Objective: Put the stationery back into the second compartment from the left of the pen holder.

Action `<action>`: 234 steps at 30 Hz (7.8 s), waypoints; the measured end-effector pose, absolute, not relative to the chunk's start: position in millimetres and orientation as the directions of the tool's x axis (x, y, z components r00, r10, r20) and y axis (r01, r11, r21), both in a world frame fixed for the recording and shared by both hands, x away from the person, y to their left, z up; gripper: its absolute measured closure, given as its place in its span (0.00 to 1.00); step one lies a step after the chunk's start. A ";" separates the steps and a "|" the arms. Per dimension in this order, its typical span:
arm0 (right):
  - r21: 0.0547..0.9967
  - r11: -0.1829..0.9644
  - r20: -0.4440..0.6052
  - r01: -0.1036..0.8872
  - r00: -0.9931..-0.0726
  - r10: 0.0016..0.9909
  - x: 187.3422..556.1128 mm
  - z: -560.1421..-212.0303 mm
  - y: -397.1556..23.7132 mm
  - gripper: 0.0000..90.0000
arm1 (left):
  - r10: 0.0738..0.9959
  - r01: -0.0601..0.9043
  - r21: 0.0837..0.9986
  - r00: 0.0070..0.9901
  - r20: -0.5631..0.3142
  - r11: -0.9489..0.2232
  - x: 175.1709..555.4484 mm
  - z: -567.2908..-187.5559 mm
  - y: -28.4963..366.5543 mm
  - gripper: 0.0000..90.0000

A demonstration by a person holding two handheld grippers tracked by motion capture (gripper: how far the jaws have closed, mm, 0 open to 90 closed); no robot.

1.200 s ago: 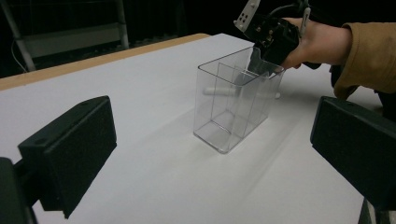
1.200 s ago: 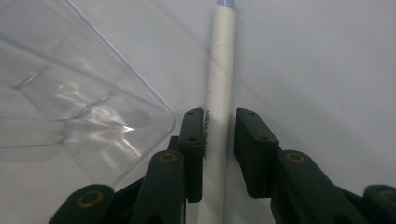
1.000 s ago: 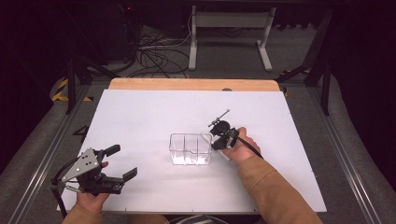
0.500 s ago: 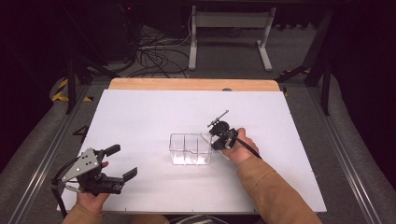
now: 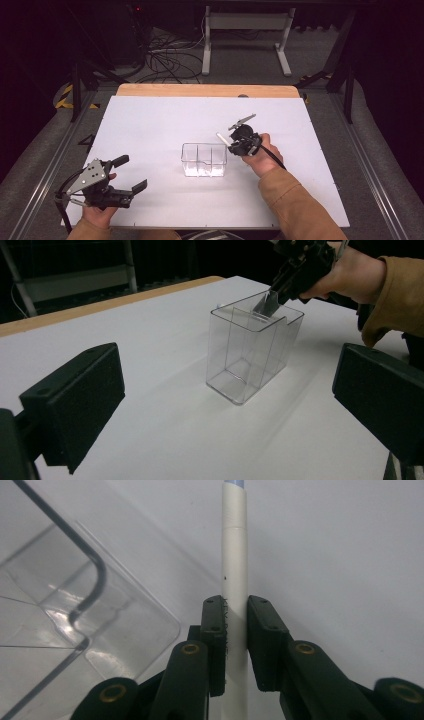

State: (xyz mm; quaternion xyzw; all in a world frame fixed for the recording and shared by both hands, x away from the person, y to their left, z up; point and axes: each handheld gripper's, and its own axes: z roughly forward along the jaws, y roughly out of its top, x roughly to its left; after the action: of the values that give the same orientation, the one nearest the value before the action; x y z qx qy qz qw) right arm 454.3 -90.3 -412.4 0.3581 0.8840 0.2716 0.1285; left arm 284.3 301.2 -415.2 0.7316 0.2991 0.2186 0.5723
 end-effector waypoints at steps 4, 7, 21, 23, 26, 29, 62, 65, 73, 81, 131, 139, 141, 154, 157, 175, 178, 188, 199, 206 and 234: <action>0.652 0.557 -0.031 0.515 -0.716 0.698 445.9 -397.7 -98.7 0.88 | 0.687 0.188 0.968 0.727 -0.023 -0.167 284.4 -415.4 300.7 0.01; 0.681 0.547 -0.041 0.487 -0.720 0.692 441.3 -392.3 -100.9 0.88 | 0.687 0.188 0.968 0.726 -0.023 -0.166 284.3 -415.5 300.6 0.01; 0.821 0.458 -0.048 0.340 -0.759 0.649 413.9 -368.3 -119.5 0.88 | 0.689 0.185 0.969 0.724 -0.022 -0.165 283.5 -415.6 299.8 0.01; 0.834 0.448 -0.051 0.322 -0.763 0.644 411.0 -367.4 -121.6 0.88 | 0.689 0.188 0.969 0.724 -0.025 -0.162 283.8 -416.1 299.5 0.01; 0.857 0.425 -0.051 0.292 -0.772 0.633 407.9 -365.7 -124.3 0.88 | 0.689 0.193 0.968 0.724 -0.031 -0.159 283.8 -416.6 298.9 0.01; 0.871 0.407 -0.051 0.275 -0.773 0.632 405.9 -364.3 -125.9 0.88 | 0.689 0.188 0.968 0.725 -0.023 -0.165 283.8 -416.2 299.1 0.01; 0.977 0.205 -0.062 0.056 -0.848 0.527 380.4 -351.4 -100.7 0.88 | 0.686 0.193 0.968 0.727 -0.034 -0.158 284.1 -417.3 299.0 0.01; 0.980 0.196 -0.066 0.043 -0.852 0.520 379.8 -352.1 -93.4 0.88 | 0.685 0.190 0.968 0.728 -0.028 -0.162 284.9 -417.5 299.5 0.01; 0.982 0.183 -0.056 0.043 -0.864 0.501 382.4 -360.9 -70.5 0.88 | 0.684 0.199 0.968 0.728 -0.039 -0.156 284.0 -417.7 299.9 0.01; 0.982 0.178 -0.041 0.056 -0.865 0.499 387.9 -370.8 -57.4 0.88 | 0.683 0.196 0.968 0.729 -0.036 -0.158 284.2 -417.9 300.5 0.01; 0.961 0.231 -0.003 0.148 -0.835 0.550 382.8 -413.7 -49.3 0.87 | 0.680 0.201 0.967 0.732 -0.042 -0.156 285.5 -419.4 300.7 0.01; 0.949 0.268 -0.021 0.166 -0.815 0.579 380.9 -414.4 -53.5 0.76 | 0.679 0.200 0.968 0.733 -0.044 -0.153 285.5 -419.3 300.6 0.01; 0.952 0.266 -0.035 0.151 -0.809 0.586 380.0 -411.9 -55.2 0.64 | 0.680 0.201 0.968 0.732 -0.045 -0.152 285.7 -419.4 300.9 0.01; 0.957 0.279 -0.104 0.075 -0.813 0.573 369.4 -371.8 -76.4 0.20 | 0.682 0.201 0.968 0.730 -0.048 -0.147 284.5 -419.4 300.9 0.01; 0.958 0.280 -0.114 0.064 -0.811 0.574 367.4 -364.4 -82.8 0.17 | 0.682 0.204 0.969 0.729 -0.054 -0.142 284.9 -419.6 300.1 0.01; 0.958 0.271 -0.086 0.091 -0.812 0.578 359.6 -352.4 -125.0 0.04 | 0.686 0.199 0.969 0.727 -0.045 -0.147 283.9 -418.9 299.7 0.01; 0.957 0.273 -0.076 0.104 -0.813 0.577 358.6 -354.2 -136.1 0.03 | 0.687 0.200 0.969 0.725 -0.047 -0.146 283.8 -418.8 299.2 0.01; 0.952 0.275 -0.060 0.132 -0.801 0.595 353.7 -366.2 -171.0 0.03 | 0.688 0.203 0.969 0.724 -0.050 -0.143 282.9 -418.7 298.1 0.01; 0.960 0.229 -0.013 0.163 -0.788 0.615 349.4 -388.7 -197.2 0.02 | 0.690 0.204 0.968 0.723 -0.047 -0.147 283.0 -419.2 297.9 0.01; 0.955 0.249 -0.020 0.161 -0.802 0.596 348.1 -407.7 -211.2 0.00 | 0.692 0.199 0.969 0.720 -0.043 -0.147 282.4 -419.0 296.9 0.01; 0.932 0.279 0.025 0.230 -0.811 0.585 335.3 -459.3 -236.4 0.00 | 0.720 0.179 0.966 0.694 0.010 -0.187 277.1 -426.2 294.7 0.01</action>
State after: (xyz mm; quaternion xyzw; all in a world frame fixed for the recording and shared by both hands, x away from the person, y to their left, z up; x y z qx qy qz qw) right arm 335.3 -236.4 -459.3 0.2603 0.7828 0.5410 0.1639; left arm 277.1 294.7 -426.2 0.7313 0.3074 0.2419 0.5586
